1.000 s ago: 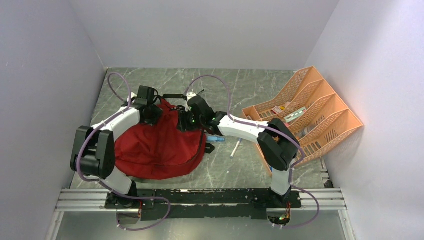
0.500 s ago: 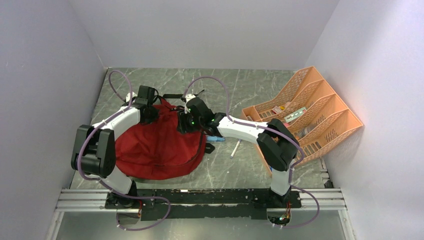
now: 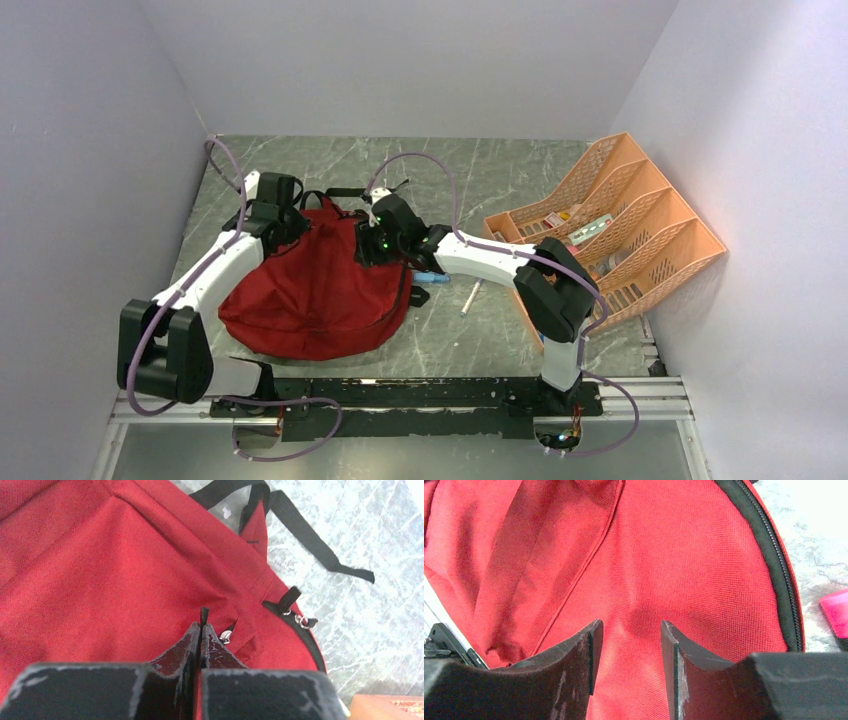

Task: Pack the student bag
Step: Unzip the student bag at the center of the board.

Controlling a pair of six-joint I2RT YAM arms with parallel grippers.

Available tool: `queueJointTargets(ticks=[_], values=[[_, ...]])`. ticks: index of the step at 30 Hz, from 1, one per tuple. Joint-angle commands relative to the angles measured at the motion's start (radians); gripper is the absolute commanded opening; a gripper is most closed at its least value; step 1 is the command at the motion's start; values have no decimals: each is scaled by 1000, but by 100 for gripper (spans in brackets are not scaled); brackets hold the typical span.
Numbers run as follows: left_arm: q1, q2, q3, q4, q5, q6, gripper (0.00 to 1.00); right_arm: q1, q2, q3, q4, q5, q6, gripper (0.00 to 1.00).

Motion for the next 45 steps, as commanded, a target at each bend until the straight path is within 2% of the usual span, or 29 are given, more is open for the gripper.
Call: queueJointTargets(ticks=[1, 8, 16, 22, 26, 31, 35, 41, 45], values=[[13, -79, -59, -20, 23, 56, 5, 4, 7, 49, 6, 19, -13, 51], [13, -158, -138, -31, 66, 78, 5, -1, 50, 133, 44, -54, -85, 59], [13, -258, -201, -85, 81, 109, 5, -9, 124, 207, 138, -227, -391, 61], [13, -333, -239, -128, 89, 115, 5, -17, 104, 60, 421, -299, -623, 54], [13, -382, -258, -158, 99, 118, 5, -41, 121, 23, 555, -438, -719, 53], [13, -458, -296, -212, 120, 112, 5, -71, 226, 173, 438, -570, -736, 53], [13, -530, -313, -277, 118, 105, 5, -74, 296, 260, 391, -598, -740, 53], [12, -556, -287, -349, 151, 80, 5, -77, 369, 359, 302, -646, -747, 45], [12, -557, -251, -419, 145, 47, 5, -80, 395, 394, 263, -667, -755, 35]])
